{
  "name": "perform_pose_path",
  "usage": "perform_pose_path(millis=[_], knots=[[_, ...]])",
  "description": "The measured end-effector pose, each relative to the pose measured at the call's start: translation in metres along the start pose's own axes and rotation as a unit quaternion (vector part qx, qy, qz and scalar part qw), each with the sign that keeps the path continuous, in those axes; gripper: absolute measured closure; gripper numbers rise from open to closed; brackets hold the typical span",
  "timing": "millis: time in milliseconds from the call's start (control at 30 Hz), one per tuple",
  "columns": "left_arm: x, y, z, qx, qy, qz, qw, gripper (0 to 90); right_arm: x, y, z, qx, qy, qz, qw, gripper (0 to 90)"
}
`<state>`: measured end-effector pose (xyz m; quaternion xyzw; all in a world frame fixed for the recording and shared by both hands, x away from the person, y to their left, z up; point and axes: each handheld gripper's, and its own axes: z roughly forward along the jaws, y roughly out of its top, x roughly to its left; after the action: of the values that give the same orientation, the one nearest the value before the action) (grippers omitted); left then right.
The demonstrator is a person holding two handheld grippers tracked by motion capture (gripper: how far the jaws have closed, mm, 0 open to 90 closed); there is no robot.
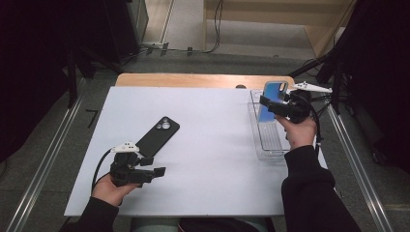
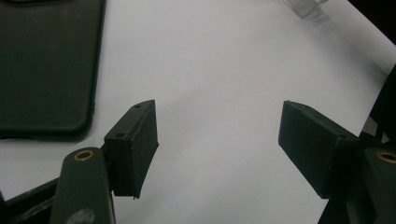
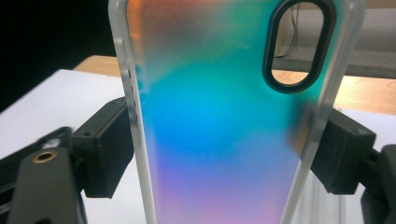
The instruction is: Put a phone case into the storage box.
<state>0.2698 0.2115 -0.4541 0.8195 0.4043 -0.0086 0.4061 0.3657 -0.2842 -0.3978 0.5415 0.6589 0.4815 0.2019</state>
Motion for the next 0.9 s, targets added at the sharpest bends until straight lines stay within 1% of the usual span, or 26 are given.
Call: perform_pose_path(millis=[133,167,200,233,267,333,367,433,467,500,533,667,767,800,833,900], knots=[[0.000,0.000,0.000,-0.001,0.001,0.000,1.0000,28.8,-0.006,0.007,0.009,0.006,-0.013,0.000,0.9999,16.3],[0.000,0.000,0.000,-0.001,0.001,0.000,1.0000,28.8,-0.006,0.007,0.009,0.006,-0.013,0.000,0.9999,16.3],[0.001,0.000,0.000,0.002,0.001,0.001,1.0000,28.8,-0.009,0.011,0.013,0.007,-0.020,0.000,0.9998,16.2],[0.001,0.000,0.000,0.002,0.001,0.001,1.0000,28.8,-0.009,0.011,0.013,0.007,-0.020,0.000,0.9998,16.2],[0.001,0.000,0.000,0.001,0.000,0.000,1.0000,28.8,-0.012,0.015,0.018,0.011,-0.030,-0.010,0.9994,16.2],[0.001,0.000,0.000,0.002,0.000,0.000,1.0000,28.9,-0.015,0.018,0.023,0.014,-0.037,-0.011,0.9992,16.2],[0.001,0.000,0.000,0.002,0.000,0.000,1.0000,28.9,-0.015,0.018,0.023,0.014,-0.037,-0.011,0.9992,16.2],[0.000,0.000,0.000,0.000,0.001,-0.001,1.0000,28.9,-0.017,0.022,0.031,0.018,-0.039,-0.009,0.9990,16.2],[0.000,0.000,0.000,-0.003,-0.002,0.002,1.0000,28.9,-0.017,0.023,0.034,0.020,-0.042,-0.009,0.9989,16.2],[-0.001,0.000,0.000,-0.006,-0.004,0.002,1.0000,28.9,-0.017,0.023,0.034,0.020,-0.042,-0.009,0.9989,16.2],[-0.002,0.001,0.000,-0.008,-0.006,0.003,0.9999,28.9,-0.018,0.025,0.040,0.022,-0.046,-0.010,0.9987,16.2],[-0.002,0.001,0.000,-0.003,-0.005,0.005,1.0000,29.0,-0.021,0.024,0.051,0.008,-0.046,0.004,0.9989,16.2],[-0.002,0.001,0.000,-0.003,-0.005,0.005,1.0000,29.0,-0.023,0.023,0.060,0.012,-0.062,-0.008,0.9980,16.2],[-0.002,0.001,0.000,-0.003,-0.005,0.005,1.0000,28.9,-0.023,0.023,0.060,0.012,-0.062,-0.008,0.9980,16.2],[-0.002,0.001,0.000,-0.003,-0.004,0.005,1.0000,28.9,-0.026,0.023,0.064,0.014,-0.073,-0.007,0.9972,16.2],[-0.002,0.001,0.000,-0.004,-0.004,0.005,1.0000,29.0,-0.030,0.022,0.068,0.012,-0.077,0.001,0.9970,16.2]])
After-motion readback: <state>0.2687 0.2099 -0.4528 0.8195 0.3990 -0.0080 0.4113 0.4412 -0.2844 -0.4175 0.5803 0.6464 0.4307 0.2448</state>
